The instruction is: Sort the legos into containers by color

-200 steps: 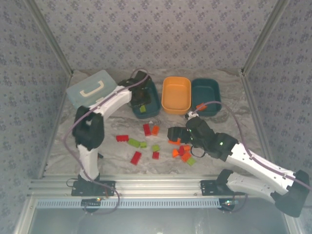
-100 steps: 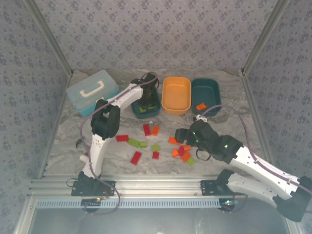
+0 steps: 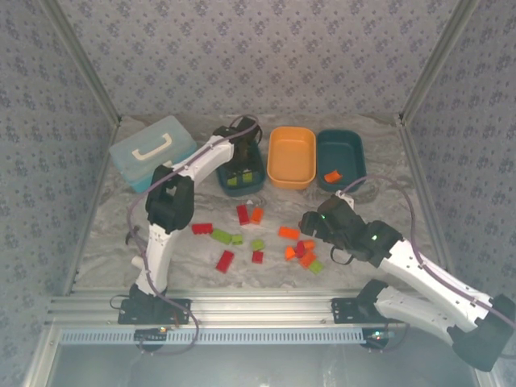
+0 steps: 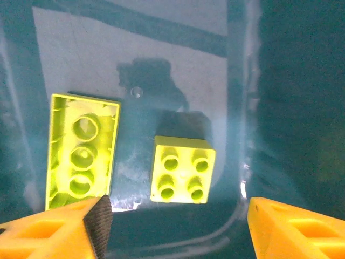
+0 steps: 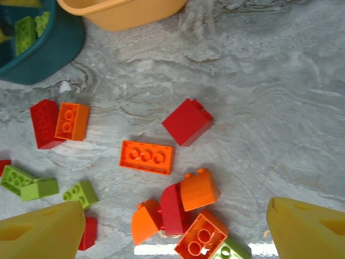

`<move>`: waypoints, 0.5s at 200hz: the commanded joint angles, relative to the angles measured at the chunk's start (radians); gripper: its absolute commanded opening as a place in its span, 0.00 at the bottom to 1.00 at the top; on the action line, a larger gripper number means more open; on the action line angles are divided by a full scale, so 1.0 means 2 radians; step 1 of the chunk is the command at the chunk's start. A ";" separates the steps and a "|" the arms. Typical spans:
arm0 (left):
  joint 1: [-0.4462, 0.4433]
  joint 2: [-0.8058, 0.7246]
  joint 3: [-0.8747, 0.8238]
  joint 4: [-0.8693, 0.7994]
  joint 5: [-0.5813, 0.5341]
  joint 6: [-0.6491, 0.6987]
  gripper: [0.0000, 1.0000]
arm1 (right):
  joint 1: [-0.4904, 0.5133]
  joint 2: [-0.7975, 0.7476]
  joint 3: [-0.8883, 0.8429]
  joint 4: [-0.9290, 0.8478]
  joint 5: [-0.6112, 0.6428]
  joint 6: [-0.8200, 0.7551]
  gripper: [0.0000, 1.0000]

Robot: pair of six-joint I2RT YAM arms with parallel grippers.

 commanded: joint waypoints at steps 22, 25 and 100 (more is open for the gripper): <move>-0.003 -0.146 -0.034 0.004 -0.033 -0.011 0.75 | -0.017 -0.009 0.037 -0.083 0.047 0.032 0.88; -0.003 -0.157 -0.044 0.009 -0.033 -0.012 0.75 | -0.018 -0.010 0.039 -0.087 0.049 0.034 0.88; -0.005 -0.428 -0.338 0.149 0.005 0.003 0.84 | -0.050 -0.023 0.114 -0.125 0.086 0.030 0.80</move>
